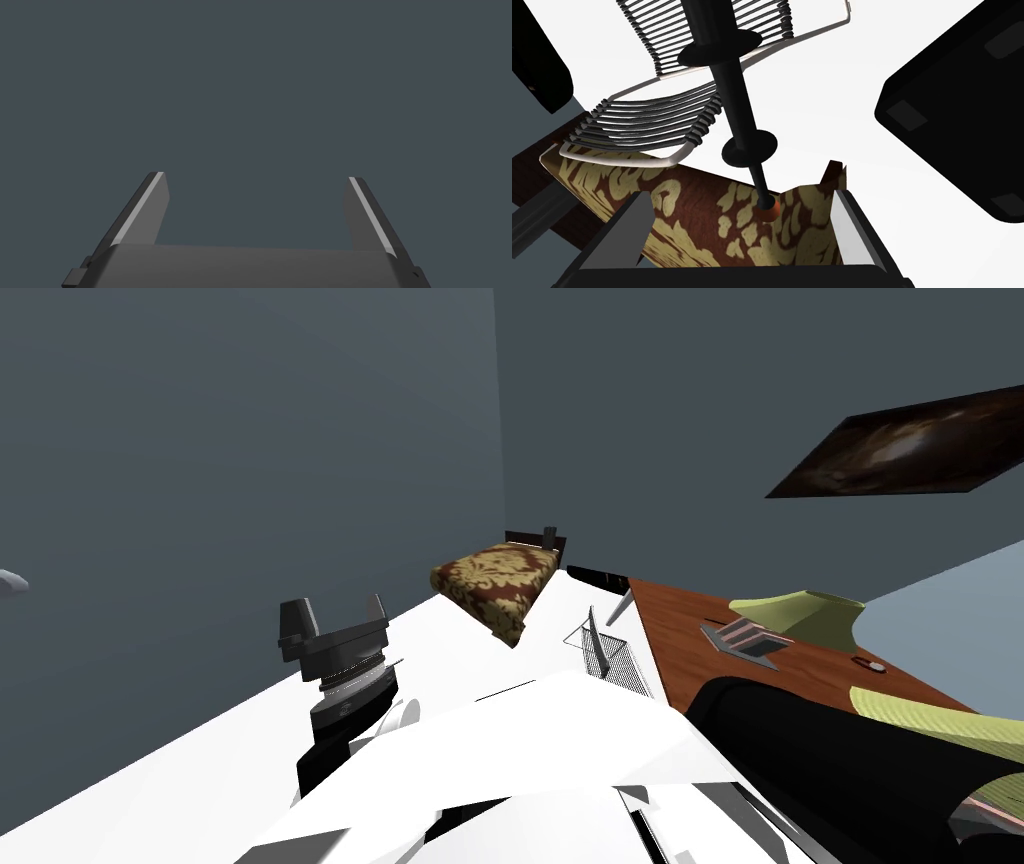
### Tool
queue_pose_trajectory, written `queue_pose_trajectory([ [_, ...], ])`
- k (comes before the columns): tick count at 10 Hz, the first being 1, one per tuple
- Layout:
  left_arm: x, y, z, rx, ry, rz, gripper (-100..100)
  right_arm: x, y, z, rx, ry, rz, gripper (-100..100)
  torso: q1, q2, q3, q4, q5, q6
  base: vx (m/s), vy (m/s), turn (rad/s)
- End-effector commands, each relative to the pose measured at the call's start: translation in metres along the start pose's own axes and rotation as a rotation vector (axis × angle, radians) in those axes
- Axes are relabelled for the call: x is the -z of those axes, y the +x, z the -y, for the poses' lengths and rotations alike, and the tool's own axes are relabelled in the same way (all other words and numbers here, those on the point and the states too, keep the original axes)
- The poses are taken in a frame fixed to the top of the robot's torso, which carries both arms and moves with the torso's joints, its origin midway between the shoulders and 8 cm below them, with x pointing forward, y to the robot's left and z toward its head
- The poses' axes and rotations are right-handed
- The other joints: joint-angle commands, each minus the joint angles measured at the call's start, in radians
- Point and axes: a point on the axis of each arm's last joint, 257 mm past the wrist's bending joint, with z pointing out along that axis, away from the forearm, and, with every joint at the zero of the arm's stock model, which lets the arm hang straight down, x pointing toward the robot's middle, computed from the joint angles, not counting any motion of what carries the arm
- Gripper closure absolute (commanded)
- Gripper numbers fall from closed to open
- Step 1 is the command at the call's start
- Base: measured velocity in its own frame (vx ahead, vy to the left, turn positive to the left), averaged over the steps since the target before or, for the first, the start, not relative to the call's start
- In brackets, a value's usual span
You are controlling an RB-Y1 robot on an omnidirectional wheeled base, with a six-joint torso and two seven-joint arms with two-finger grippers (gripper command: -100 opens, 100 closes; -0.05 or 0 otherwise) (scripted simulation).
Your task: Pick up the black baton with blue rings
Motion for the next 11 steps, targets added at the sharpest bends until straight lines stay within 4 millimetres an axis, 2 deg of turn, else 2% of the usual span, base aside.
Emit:
queue_pose_trajectory([
  [1,0.000,0.000,0.000,0.000,0.000,0.000,0,0.011,0.035,-0.008,0.046,-0.010,-0.076,-100,0.000,0.000,0.000,0.000,0.000,0.000,-0.019,-0.070,0.159],
  [4,0.000,0.000,0.000,0.000,0.000,0.000,0,0.034,0.079,-0.019,0.112,-0.032,-0.174,-100,0.000,0.000,0.000,0.000,0.000,0.000,-0.021,-0.062,0.104],
  [6,0.000,0.000,0.000,0.000,0.000,0.000,0,0.045,0.097,-0.024,0.137,-0.042,-0.215,-100,0.001,0.000,0.000,0.000,0.000,0.000,-0.016,-0.038,0.068],
  [7,0.000,0.000,0.000,0.000,0.000,0.000,0,0.039,0.092,-0.023,0.127,-0.038,-0.204,-100,0.002,0.000,0.000,0.000,0.000,0.000,-0.007,-0.019,0.012],
  [8,0.000,0.000,0.000,0.000,0.000,0.000,0,0.040,0.094,-0.024,0.130,-0.039,-0.205,0,0.003,-0.001,0.000,0.000,0.000,0.000,0.000,0.000,0.000],
  [9,0.000,0.000,0.000,0.000,0.000,0.000,0,0.031,0.093,-0.027,0.123,-0.037,-0.210,-100,0.004,-0.001,-0.001,0.000,0.000,0.000,-0.020,-0.011,0.065],
  [11,0.000,0.000,0.000,0.000,0.000,0.000,0,0.023,0.092,-0.031,0.115,-0.036,-0.214,-100,0.002,0.000,0.000,0.000,0.000,0.000,-0.030,-0.029,0.057],
])
